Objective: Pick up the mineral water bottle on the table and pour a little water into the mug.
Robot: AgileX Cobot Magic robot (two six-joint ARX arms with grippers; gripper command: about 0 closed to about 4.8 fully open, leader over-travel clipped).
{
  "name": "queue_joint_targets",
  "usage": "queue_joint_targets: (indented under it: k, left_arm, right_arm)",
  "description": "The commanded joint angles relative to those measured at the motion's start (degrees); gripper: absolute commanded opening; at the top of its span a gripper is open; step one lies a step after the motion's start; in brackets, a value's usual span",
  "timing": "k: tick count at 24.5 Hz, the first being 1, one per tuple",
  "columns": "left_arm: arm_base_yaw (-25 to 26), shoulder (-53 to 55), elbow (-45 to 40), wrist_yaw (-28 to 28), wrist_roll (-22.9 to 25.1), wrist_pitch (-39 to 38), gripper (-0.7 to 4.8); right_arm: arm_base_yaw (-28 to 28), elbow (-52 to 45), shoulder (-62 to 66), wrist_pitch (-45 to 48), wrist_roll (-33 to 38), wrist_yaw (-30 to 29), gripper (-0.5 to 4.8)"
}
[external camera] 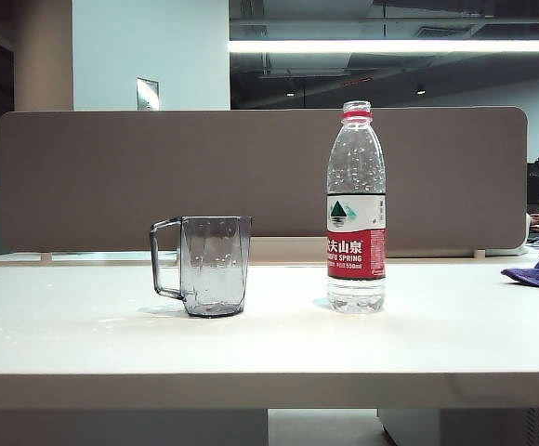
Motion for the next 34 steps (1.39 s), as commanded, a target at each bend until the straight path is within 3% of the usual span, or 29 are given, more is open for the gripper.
queue_joint_targets:
  k: [1,8,11,15,22,25,26,28,31,34]
  left_arm:
    - [0.0,1.5,3.7,0.5,-0.6,-5.2,-0.05]
    - [-0.1,15.2,8.8,4.6,0.8,-7.8,-0.05]
    - [-0.1,22.4,8.8,12.9,4.2,-4.7,-0.05]
    - [-0.1,23.1,8.8,12.7,7.6,-3.5,-0.05]
    - [-0.1,23.1,8.8,11.5,7.6,-3.3,-0.05]
    - [-0.1,23.1,8.8,11.5,7.5,-3.3,-0.05]
    - [-0.1,23.1,8.8,11.5,7.5,-3.3,-0.05]
    - [0.0,23.1,8.8,11.5,7.5,-3.3,-0.05]
    - [0.0,23.1,8.8,11.5,7.5,-3.4,-0.05]
    - [0.0,23.1,8.8,11.5,7.5,-3.4,-0.05]
  right_arm:
    - [0.1,-0.3,-0.1,2.9,4.7,-8.5,-0.05]
    - [0.1,-0.3,-0.1,11.5,16.5,-9.8,0.24]
    - [0.1,-0.2,-0.1,13.7,24.9,-10.7,0.23]
    - [0.7,0.5,-0.1,16.5,24.3,-12.5,0.23]
    - [0.7,8.3,0.2,9.0,16.0,-11.6,0.23]
    - [0.7,16.6,1.9,-0.8,4.6,-10.1,0.27]
    - [0.7,19.3,4.3,-4.9,-0.6,-8.6,0.6]
    - [0.7,21.5,7.9,-7.5,-3.0,-7.1,0.93]
    - [0.8,24.3,18.4,-6.8,-3.9,-7.4,1.07]
    - [0.8,24.4,28.0,0.4,-7.0,-7.4,1.07]
